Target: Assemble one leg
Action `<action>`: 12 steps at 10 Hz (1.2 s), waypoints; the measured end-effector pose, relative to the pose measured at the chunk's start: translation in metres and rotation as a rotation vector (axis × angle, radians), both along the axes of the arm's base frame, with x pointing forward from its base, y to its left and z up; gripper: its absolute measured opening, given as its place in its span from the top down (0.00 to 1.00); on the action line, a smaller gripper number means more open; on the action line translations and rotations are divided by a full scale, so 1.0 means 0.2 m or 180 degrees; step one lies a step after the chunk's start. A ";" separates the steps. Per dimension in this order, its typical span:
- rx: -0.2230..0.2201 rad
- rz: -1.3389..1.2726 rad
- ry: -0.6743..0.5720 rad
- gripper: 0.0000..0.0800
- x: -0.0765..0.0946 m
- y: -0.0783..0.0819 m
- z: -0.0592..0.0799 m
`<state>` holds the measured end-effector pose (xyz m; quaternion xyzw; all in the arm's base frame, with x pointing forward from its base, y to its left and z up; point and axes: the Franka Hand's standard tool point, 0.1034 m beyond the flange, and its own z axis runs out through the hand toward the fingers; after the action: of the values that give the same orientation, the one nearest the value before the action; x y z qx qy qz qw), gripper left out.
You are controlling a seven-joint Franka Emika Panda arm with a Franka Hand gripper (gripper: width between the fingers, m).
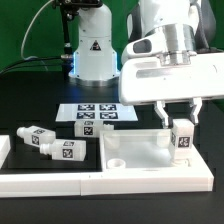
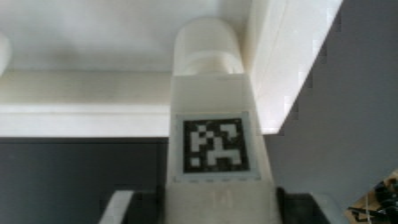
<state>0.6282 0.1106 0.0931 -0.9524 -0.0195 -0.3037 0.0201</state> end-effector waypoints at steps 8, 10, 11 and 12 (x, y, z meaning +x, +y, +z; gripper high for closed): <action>0.0004 -0.0006 0.0017 0.20 0.03 -0.01 0.02; 0.0023 -0.0049 0.0028 0.20 0.09 -0.04 0.05; 0.0036 -0.0079 0.0144 0.19 0.11 -0.07 0.04; 0.0055 -0.0106 0.0270 0.19 0.13 -0.09 0.05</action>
Offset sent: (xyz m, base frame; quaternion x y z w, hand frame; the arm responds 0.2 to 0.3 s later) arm 0.0000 0.0000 0.0000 0.0000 0.0000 0.0000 1.0000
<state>0.6547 0.0926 0.1034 -0.9643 -0.0001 -0.2635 0.0241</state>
